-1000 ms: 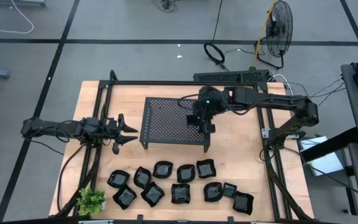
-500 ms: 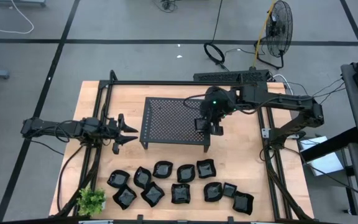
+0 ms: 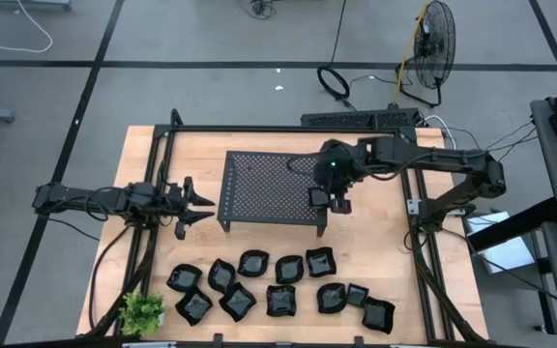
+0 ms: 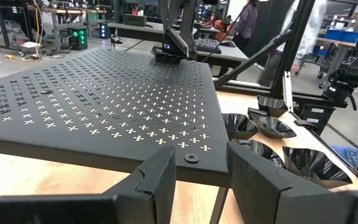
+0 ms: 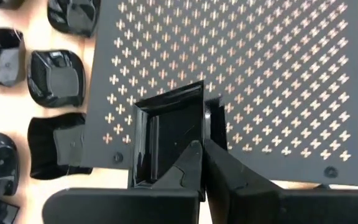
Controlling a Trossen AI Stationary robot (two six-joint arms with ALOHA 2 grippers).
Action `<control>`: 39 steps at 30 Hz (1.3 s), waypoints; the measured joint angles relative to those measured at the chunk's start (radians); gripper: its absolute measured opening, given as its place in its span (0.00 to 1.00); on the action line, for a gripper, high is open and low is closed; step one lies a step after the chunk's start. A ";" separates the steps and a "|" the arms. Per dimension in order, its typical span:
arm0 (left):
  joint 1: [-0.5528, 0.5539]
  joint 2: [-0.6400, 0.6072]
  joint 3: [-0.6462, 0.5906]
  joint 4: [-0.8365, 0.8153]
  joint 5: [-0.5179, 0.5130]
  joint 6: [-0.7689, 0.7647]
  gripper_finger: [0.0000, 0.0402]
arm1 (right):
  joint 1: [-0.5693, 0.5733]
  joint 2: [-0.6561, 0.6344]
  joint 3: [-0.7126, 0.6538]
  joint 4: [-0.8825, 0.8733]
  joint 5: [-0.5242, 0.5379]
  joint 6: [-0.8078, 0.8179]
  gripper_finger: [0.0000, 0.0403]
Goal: Pick & Place Mini shaped plates
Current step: Adjust the square plate, then stack the square plate onto the stacked square plate on the shelf
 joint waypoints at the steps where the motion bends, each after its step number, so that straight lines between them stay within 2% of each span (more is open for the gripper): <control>1: 0.000 0.000 0.000 0.000 0.000 0.000 0.36 | 0.000 -0.001 -0.011 0.008 0.000 0.000 0.00; 10: 0.000 0.000 0.000 0.000 0.000 0.000 0.36 | 0.000 0.000 -0.027 0.094 0.003 0.000 0.04; 23: 0.000 0.000 0.000 0.000 0.000 0.000 0.36 | 0.000 -0.009 -0.027 0.107 0.011 -0.001 0.24; 28: 0.000 0.000 0.000 0.000 0.000 0.000 0.36 | 0.001 -0.042 -0.027 0.097 0.117 -0.006 0.29; 33: 0.000 0.000 0.000 0.000 0.000 0.000 0.36 | -0.049 -0.089 -0.027 -0.010 0.363 0.138 0.31; 37: 0.000 0.000 0.000 0.000 0.000 0.000 0.36 | -0.171 -0.089 -0.032 -0.101 0.396 0.341 0.32; 39: 0.000 0.000 0.000 0.000 0.000 0.000 0.36 | -0.241 -0.092 -0.066 -0.075 0.395 0.412 0.32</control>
